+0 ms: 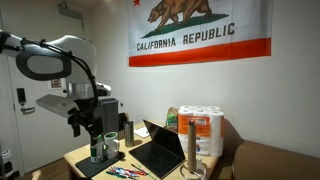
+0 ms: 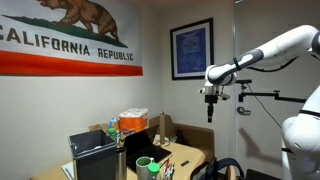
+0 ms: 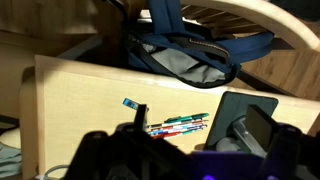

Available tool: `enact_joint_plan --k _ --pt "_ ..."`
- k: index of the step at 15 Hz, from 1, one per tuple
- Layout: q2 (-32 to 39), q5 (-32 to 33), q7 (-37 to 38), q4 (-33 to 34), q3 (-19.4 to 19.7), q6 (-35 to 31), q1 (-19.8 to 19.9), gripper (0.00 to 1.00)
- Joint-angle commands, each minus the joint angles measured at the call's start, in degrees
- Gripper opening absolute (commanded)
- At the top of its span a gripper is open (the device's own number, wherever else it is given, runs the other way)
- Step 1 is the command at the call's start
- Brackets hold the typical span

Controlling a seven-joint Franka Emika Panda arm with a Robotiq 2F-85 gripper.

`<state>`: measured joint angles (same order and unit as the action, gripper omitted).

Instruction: Remove the green lid from the jar

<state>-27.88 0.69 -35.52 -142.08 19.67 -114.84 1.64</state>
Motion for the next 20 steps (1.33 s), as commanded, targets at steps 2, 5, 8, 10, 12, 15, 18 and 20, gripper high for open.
enact_joint_plan --k 2,5,8,10,12,15,18,20 --pt "0.2 -0.6 -0.5 0.1 -1.2 0.1 1.3 1.00" --pt "0.2 -0.6 -0.5 0.1 -1.2 0.1 1.3 1.00" --pt "1.9 -0.8 -0.6 1.5 -1.6 0.0 0.8 1.00" --pt "4.2 -1.1 0.5 2.9 -3.3 -1.0 -0.4 1.00" --pt "7.1 -2.3 1.3 4.5 -5.7 -2.3 -2.1 1.00" --pt "12.3 -5.9 1.7 7.5 -10.1 -5.0 -5.6 1.00" --pt "18.1 -9.4 2.5 10.9 -15.4 -8.4 -9.1 1.00" --pt "21.9 -10.3 3.3 13.3 -18.6 -10.0 -10.5 1.00"
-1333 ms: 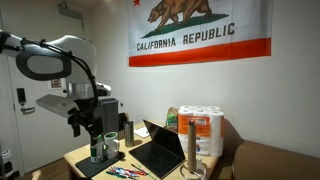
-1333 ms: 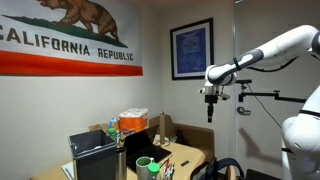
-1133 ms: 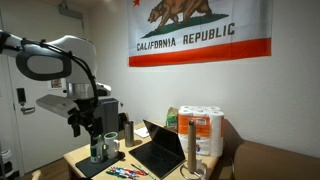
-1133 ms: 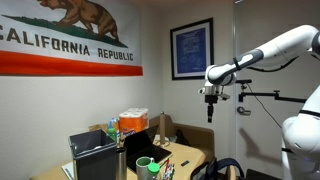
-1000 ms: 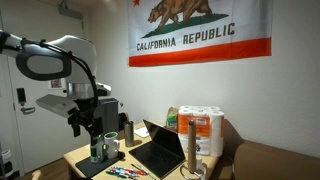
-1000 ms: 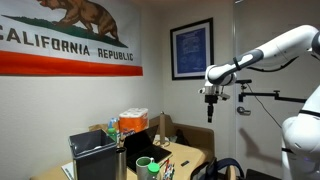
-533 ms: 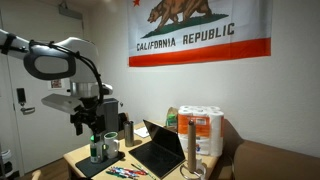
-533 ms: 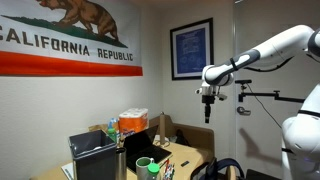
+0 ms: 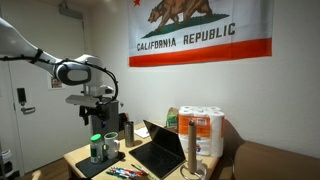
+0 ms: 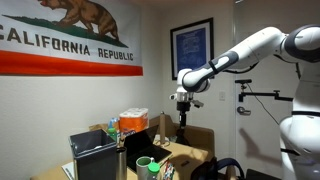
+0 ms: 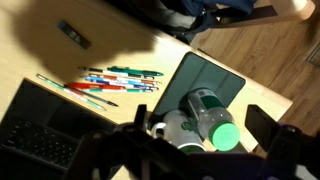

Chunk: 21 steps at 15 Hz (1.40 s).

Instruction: Remove the green lid from the jar

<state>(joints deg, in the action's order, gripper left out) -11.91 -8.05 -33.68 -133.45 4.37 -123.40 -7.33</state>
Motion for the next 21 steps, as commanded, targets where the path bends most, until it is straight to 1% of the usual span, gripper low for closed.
enact_joint_plan --k 1,4,7,13,21 --pt "7.9 -1.8 1.6 5.8 -4.7 -2.0 -2.0 1.00" --pt "12.8 -1.5 2.8 9.0 -8.2 -2.9 -2.4 1.00" --pt "16.8 -0.8 3.1 11.3 -10.4 -4.0 -2.0 1.00" --pt "23.8 -0.8 3.0 14.7 -12.7 -7.1 -1.4 1.00" --pt "28.7 0.3 3.3 17.0 -14.9 -9.1 -1.1 1.00"
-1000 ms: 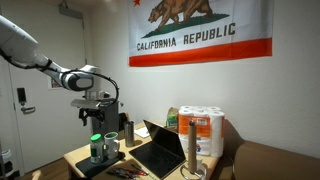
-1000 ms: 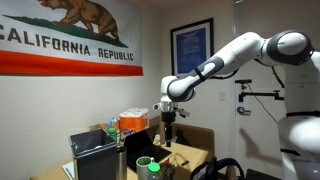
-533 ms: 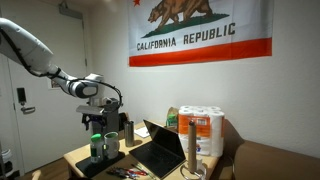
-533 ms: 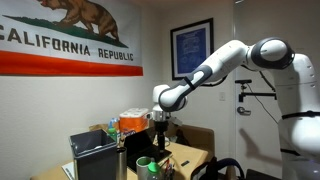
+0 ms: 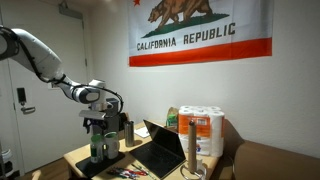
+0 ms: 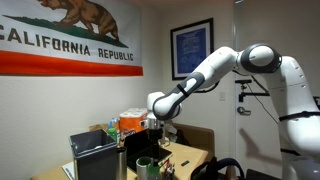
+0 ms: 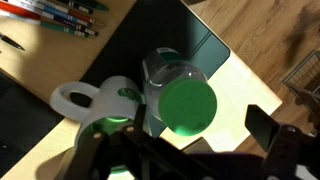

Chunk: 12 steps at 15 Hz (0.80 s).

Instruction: Remove the green lid from the jar

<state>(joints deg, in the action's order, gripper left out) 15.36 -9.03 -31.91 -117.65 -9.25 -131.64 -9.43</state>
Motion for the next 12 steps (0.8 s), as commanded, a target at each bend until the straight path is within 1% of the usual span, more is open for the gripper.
enact_joint_plan --k 1,12 --pt "1.7 1.5 1.6 1.1 -1.4 -0.9 1.0 1.00" --pt "3.2 1.5 1.3 0.8 -2.4 -1.2 1.2 1.00"
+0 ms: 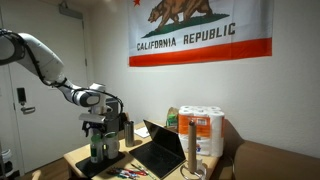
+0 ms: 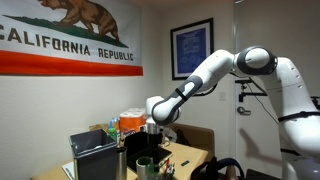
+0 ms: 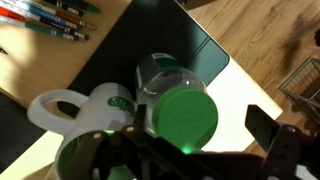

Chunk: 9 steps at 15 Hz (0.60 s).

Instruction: Remove the green lid from the jar

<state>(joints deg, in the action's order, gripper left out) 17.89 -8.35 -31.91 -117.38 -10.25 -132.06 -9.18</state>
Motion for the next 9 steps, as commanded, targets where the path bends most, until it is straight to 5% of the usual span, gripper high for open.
enact_joint_plan --k 1,2,3,9 --pt "0.8 1.0 1.6 0.5 -1.5 -0.9 0.8 1.00" --pt "0.8 1.0 1.6 0.5 -1.6 -0.9 0.8 1.00" --pt "0.8 1.2 1.9 0.4 -1.6 -1.1 0.7 0.75" --pt "0.6 1.8 3.2 0.1 -1.5 -2.1 0.7 0.41"
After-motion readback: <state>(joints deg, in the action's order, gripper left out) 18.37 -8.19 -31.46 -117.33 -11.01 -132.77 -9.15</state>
